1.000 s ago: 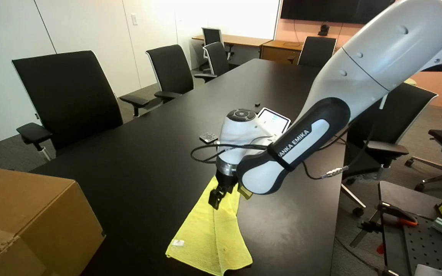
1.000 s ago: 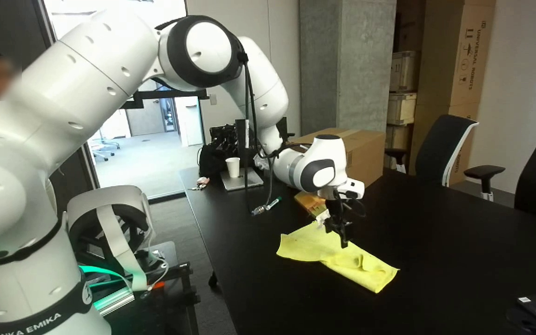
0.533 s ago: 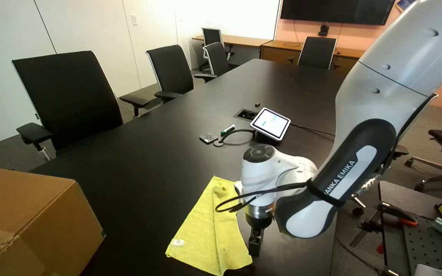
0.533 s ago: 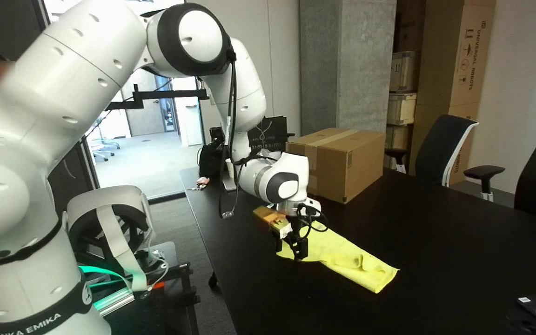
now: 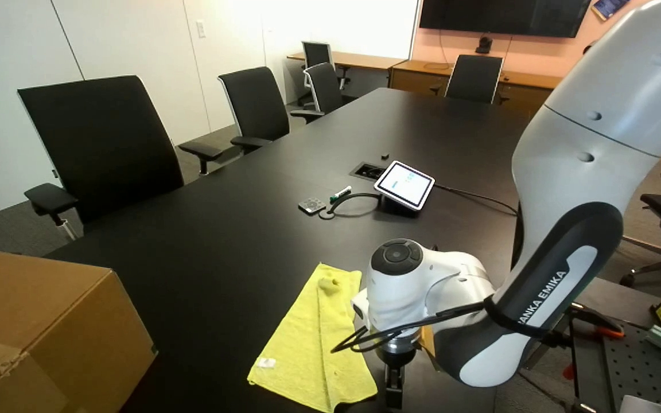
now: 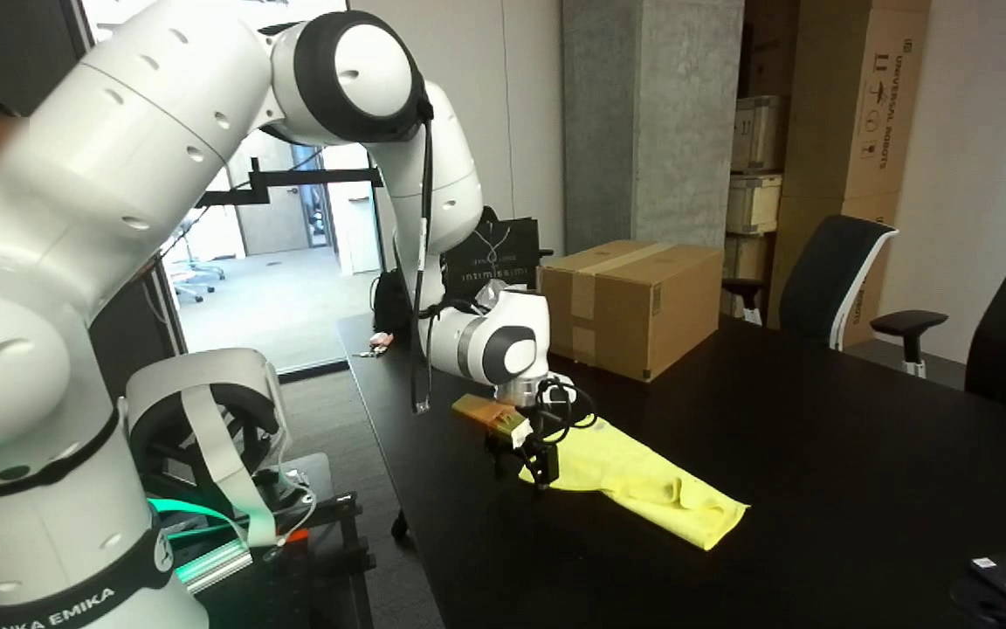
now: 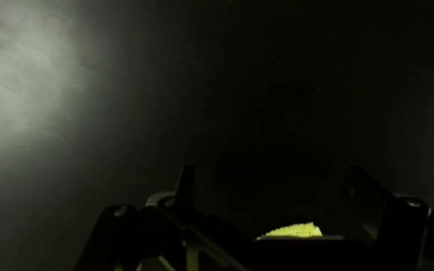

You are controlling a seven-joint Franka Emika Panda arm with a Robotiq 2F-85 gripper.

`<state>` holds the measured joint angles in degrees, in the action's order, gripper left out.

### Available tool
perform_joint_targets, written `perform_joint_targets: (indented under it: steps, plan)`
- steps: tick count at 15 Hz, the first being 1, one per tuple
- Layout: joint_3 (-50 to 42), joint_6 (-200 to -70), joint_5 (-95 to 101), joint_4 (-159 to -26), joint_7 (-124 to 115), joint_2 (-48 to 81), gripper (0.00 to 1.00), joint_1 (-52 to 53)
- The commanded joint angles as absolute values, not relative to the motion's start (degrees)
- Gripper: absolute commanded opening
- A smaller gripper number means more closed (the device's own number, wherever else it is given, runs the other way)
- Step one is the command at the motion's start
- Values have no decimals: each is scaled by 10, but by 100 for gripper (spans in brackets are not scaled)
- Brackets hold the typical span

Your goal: Fold the towel in half once from bottom to top

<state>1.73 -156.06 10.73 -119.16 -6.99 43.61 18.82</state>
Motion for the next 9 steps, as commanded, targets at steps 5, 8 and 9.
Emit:
perform_joint_targets:
  steps: [5,8,9]
  plan:
    - [16,-1598,124,-1166,-58,434,100,213]
    - [38,-1596,112,-1148,-31,439,100,192]
    - [44,-1596,110,-1140,-23,445,100,185]
